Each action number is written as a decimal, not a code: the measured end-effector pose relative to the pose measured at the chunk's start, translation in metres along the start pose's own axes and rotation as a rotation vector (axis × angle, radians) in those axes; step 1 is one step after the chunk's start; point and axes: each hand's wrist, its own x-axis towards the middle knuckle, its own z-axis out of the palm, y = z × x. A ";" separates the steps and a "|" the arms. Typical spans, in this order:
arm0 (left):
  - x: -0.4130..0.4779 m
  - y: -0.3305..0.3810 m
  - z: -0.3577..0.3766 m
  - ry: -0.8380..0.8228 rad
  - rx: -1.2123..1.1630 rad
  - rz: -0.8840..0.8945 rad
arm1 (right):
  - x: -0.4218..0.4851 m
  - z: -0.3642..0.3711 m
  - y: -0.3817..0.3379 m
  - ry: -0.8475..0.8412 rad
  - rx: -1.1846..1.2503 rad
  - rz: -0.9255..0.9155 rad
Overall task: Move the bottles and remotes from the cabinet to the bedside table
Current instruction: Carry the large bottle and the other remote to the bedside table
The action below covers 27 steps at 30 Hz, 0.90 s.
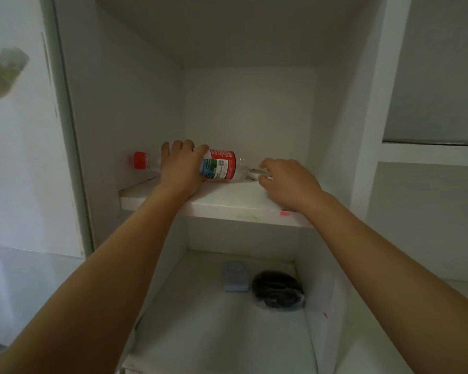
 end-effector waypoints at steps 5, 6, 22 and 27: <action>-0.001 -0.001 0.000 0.029 -0.017 -0.008 | 0.037 0.002 0.005 -0.212 -0.049 0.119; -0.001 -0.001 0.000 0.030 -0.019 -0.012 | 0.043 0.004 0.007 -0.252 -0.066 0.140; -0.001 0.000 -0.002 0.046 -0.110 -0.056 | 0.046 0.013 0.009 -0.254 -0.116 0.212; -0.002 0.000 -0.002 0.044 -0.136 -0.063 | 0.039 0.009 0.007 -0.207 -0.086 0.207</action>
